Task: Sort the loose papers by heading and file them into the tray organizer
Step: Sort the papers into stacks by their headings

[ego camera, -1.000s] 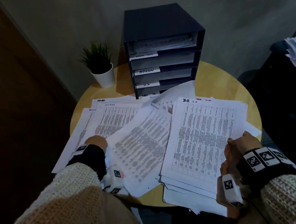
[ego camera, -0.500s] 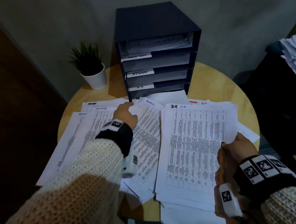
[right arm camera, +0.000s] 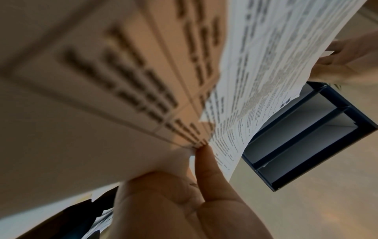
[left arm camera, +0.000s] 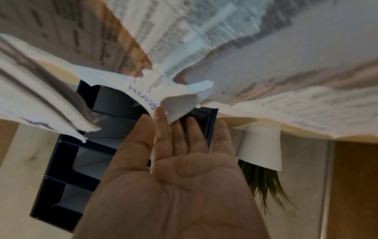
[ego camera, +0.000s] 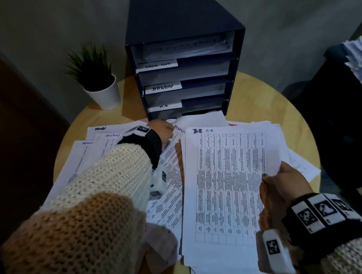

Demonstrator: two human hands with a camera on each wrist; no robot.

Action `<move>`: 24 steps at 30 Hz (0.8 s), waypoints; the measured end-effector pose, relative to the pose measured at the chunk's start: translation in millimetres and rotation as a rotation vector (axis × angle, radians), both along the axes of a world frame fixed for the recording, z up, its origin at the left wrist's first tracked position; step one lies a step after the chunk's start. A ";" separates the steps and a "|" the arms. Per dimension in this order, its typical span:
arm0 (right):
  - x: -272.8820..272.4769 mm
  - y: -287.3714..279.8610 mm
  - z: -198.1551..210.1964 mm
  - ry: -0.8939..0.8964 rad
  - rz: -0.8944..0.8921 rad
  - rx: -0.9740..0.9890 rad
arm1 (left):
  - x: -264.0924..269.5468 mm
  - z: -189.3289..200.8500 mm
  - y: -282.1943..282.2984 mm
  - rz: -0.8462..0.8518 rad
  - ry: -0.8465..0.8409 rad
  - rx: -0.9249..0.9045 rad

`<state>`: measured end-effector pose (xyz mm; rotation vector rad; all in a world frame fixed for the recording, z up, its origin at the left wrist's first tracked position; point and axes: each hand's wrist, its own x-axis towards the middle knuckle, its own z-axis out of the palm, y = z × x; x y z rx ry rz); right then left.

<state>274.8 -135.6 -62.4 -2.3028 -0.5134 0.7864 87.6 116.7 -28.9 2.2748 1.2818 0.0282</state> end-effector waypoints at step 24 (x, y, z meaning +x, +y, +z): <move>10.2 -24.3 -7.0 -0.089 -0.036 -0.091 | -118.9 165.9 -77.3 0.249 -1.212 0.566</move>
